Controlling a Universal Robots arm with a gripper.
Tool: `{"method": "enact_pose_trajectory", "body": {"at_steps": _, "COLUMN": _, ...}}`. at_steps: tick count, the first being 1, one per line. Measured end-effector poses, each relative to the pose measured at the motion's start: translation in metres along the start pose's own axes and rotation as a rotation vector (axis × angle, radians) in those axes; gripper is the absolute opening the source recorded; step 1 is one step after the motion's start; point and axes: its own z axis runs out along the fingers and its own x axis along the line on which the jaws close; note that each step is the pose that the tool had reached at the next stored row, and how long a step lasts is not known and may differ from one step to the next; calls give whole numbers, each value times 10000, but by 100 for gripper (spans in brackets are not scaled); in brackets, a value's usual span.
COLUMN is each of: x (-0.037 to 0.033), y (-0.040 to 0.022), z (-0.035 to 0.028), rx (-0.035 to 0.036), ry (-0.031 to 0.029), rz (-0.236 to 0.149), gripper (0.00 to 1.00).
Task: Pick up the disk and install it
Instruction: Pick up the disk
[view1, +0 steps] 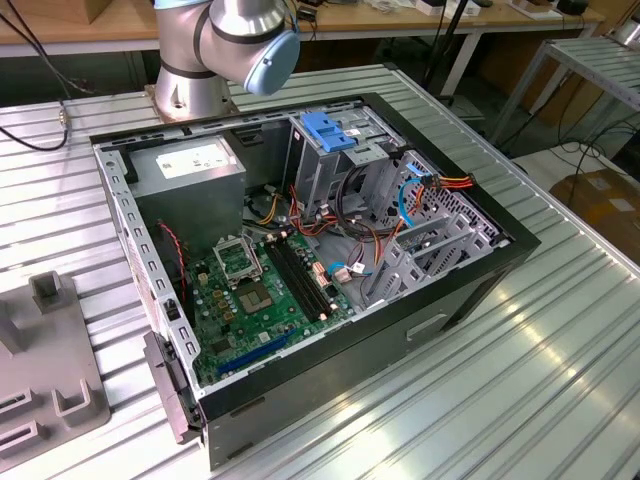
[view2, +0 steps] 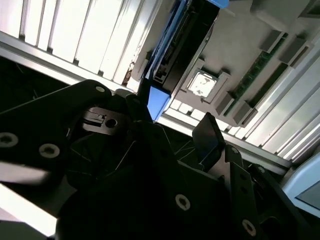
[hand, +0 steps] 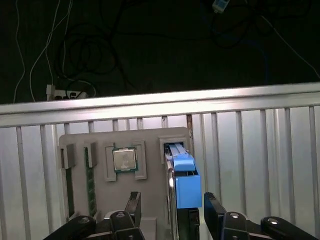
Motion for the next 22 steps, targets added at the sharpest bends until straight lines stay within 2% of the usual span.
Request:
{"method": "enact_pose_trajectory", "body": {"at_steps": 3, "x": -25, "y": 14, "z": 58, "rx": 4, "ry": -21, "rz": -114, "gripper": 62}}
{"method": "enact_pose_trajectory", "body": {"at_steps": 6, "x": -41, "y": 72, "z": 105, "rx": 6, "ry": -49, "rz": -142, "gripper": 62}}
{"method": "enact_pose_trajectory", "body": {"at_steps": 12, "x": -69, "y": 77, "z": 214, "rx": 3, "ry": -67, "rz": -178, "gripper": 62}}
{"method": "enact_pose_trajectory", "body": {"at_steps": 16, "x": -74, "y": 80, "z": 344, "rx": 5, "ry": -71, "rz": -209, "gripper": 62}}
{"method": "enact_pose_trajectory", "body": {"at_steps": 18, "x": -74, "y": 81, "z": 367, "rx": 4, "ry": -76, "rz": -210, "gripper": 60}}
{"method": "enact_pose_trajectory", "body": {"at_steps": 19, "x": -74, "y": 81, "z": 367, "rx": 4, "ry": -76, "rz": -211, "gripper": 53}}
{"method": "enact_pose_trajectory", "body": {"at_steps": 20, "x": -74, "y": 81, "z": 368, "rx": 4, "ry": -76, "rz": -211, "gripper": 53}}
{"method": "enact_pose_trajectory", "body": {"at_steps": 21, "x": -76, "y": 80, "z": 371, "rx": 7, "ry": -77, "rz": -213, "gripper": 47}}
{"method": "enact_pose_trajectory", "body": {"at_steps": 22, "x": -89, "y": 81, "z": 373, "rx": 5, "ry": -76, "rz": -211, "gripper": 47}}
